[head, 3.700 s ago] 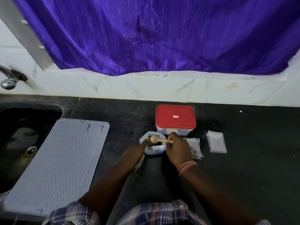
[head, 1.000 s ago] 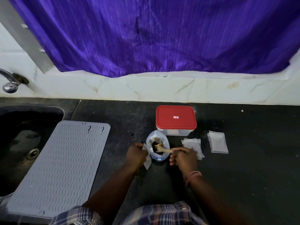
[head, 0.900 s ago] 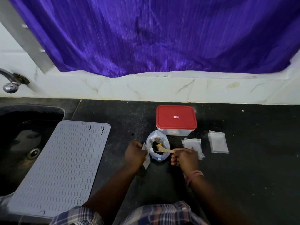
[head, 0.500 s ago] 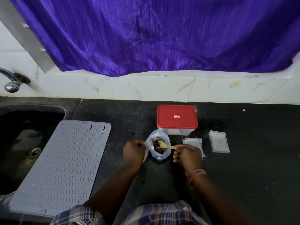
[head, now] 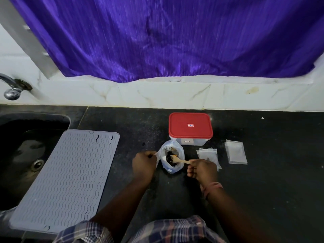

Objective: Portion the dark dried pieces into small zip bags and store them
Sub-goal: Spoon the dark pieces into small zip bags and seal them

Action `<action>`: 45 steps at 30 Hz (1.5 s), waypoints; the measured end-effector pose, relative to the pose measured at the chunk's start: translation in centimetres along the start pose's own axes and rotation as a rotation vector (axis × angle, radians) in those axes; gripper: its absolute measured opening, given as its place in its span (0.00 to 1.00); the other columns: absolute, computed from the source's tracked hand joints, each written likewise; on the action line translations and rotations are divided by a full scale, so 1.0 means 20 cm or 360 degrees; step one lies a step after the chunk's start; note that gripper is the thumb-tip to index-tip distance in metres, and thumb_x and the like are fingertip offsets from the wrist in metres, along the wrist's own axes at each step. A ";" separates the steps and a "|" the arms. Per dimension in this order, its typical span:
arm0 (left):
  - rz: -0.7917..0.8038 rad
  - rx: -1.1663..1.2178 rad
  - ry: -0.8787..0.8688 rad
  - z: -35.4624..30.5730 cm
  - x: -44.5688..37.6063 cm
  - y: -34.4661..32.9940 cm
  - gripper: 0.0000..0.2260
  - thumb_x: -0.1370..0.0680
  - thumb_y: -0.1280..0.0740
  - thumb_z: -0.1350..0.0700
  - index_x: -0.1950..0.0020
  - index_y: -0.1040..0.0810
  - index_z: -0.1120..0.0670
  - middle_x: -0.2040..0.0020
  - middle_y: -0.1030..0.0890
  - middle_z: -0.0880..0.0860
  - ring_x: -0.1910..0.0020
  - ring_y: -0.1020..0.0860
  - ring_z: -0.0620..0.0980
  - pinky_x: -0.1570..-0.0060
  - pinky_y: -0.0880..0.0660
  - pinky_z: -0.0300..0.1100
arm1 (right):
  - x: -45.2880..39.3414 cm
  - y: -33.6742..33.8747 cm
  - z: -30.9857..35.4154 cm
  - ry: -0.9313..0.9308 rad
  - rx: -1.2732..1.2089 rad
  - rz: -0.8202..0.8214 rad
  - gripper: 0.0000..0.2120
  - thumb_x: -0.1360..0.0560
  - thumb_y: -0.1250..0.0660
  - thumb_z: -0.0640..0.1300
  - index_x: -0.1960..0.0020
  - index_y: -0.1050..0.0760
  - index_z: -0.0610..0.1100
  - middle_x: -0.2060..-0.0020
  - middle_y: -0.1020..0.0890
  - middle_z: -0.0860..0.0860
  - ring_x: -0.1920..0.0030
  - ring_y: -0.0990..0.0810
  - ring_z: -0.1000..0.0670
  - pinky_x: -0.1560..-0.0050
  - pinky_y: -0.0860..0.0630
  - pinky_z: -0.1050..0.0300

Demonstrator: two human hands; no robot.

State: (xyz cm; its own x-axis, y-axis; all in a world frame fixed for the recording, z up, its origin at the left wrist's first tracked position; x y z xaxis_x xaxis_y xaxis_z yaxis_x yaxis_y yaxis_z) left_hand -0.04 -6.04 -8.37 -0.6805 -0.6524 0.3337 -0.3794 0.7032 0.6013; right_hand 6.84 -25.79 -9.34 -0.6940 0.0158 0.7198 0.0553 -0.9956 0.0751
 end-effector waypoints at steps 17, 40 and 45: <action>-0.0078 -0.0259 -0.0297 -0.04 -0.01 -0.01 0.08 0.20 0.32 0.58 0.51 0.13 0.52 0.58 0.14 0.52 0.58 0.16 0.49 0.53 0.20 0.46 | 0.18 -0.12 0.10 0.0597 0.0082 0.0113 0.11 0.26 0.37 0.30 0.59 0.17 0.38 0.69 0.18 0.37 0.73 0.22 0.42 0.69 0.22 0.51; -0.0105 0.0429 0.0141 0.04 -0.01 -0.04 0.07 0.21 0.30 0.56 0.51 0.12 0.49 0.63 0.14 0.47 0.60 0.15 0.48 0.55 0.19 0.43 | 0.13 -0.08 0.04 0.1280 0.0506 -0.0186 0.11 0.26 0.31 0.36 0.57 0.16 0.51 0.63 0.15 0.57 0.60 0.18 0.59 0.54 0.21 0.59; -0.0121 0.0494 0.0330 0.09 -0.03 -0.06 0.09 0.22 0.34 0.57 0.53 0.13 0.50 0.62 0.14 0.50 0.58 0.15 0.52 0.48 0.17 0.51 | 0.07 0.02 0.04 0.1253 0.0647 -0.0403 0.07 0.27 0.30 0.38 0.56 0.15 0.46 0.63 0.15 0.54 0.60 0.18 0.54 0.51 0.20 0.52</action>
State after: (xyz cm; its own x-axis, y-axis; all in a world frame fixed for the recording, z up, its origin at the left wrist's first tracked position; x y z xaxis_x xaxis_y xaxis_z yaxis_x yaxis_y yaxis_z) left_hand -0.32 -6.03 -10.61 -0.5137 -0.7270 0.4555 -0.6176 0.6819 0.3918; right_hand 6.54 -26.02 -7.79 -0.9998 0.0136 -0.0172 -0.0205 -0.8598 0.5102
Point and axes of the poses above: each hand's wrist, its own x-axis away from the middle knuckle, its own y-axis out of the back of the hand, z = x × y, the point moved 2 cm from there along -x, towards the middle knuckle
